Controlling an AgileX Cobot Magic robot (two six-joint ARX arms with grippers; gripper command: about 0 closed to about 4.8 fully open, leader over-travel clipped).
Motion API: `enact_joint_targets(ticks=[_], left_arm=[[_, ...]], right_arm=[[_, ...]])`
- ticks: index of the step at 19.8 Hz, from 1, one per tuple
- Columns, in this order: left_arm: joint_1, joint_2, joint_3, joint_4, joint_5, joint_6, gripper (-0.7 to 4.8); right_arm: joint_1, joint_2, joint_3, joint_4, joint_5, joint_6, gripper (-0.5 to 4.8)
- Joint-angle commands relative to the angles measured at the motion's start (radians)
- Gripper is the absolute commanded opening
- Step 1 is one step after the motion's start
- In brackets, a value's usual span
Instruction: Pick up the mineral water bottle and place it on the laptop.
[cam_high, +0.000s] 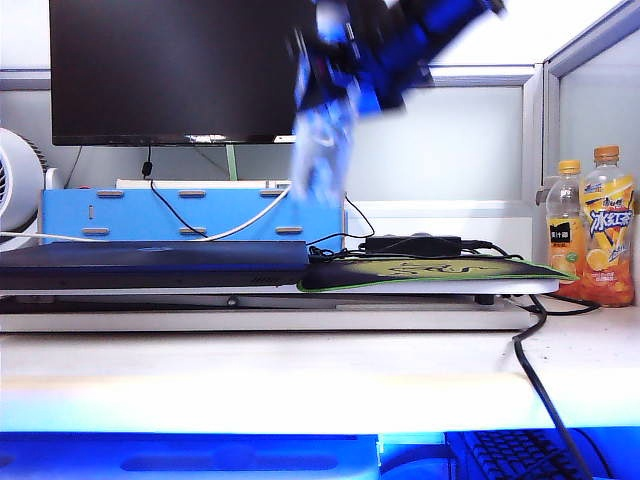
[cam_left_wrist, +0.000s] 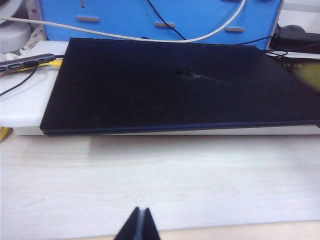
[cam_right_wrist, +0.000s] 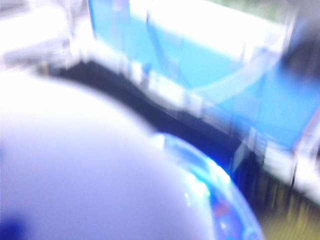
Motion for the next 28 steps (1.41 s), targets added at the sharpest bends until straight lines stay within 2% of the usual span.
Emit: enact_joint_targets(ticks=[1, 5, 9, 18, 23, 24, 25, 26, 28], left_arm=[[0.001, -0.002, 0.0, -0.006, 0.006, 0.002, -0.02], [0.001, -0.002, 0.0, -0.006, 0.007, 0.001, -0.02], [0.001, -0.002, 0.0, -0.006, 0.006, 0.002, -0.02], [0.001, -0.002, 0.0, -0.006, 0.005, 0.002, -0.02], [0.001, -0.002, 0.0, -0.006, 0.005, 0.001, -0.02], [0.001, -0.002, 0.0, -0.006, 0.005, 0.002, -0.02], [0.001, -0.002, 0.0, -0.006, 0.005, 0.002, -0.02], [0.001, -0.002, 0.0, -0.006, 0.005, 0.002, -0.02], [0.001, -0.002, 0.0, -0.006, 0.005, 0.002, -0.02]], right_arm=[[0.003, 0.077, 0.162, 0.034, -0.005, -0.003, -0.01], [0.038, 0.296, 0.428, -0.022, -0.031, -0.003, -0.01], [0.083, 0.415, 0.533, -0.03, -0.035, -0.003, -0.01], [0.114, 0.499, 0.554, -0.104, 0.084, -0.079, -0.01], [0.116, 0.504, 0.554, -0.112, 0.084, -0.104, 0.11], [0.117, 0.504, 0.554, -0.111, 0.081, -0.117, 0.97], [0.117, 0.504, 0.554, -0.112, 0.082, -0.126, 4.15], [0.117, 0.504, 0.554, -0.111, 0.083, -0.127, 4.31], [0.117, 0.504, 0.554, -0.1, 0.085, -0.13, 4.31]])
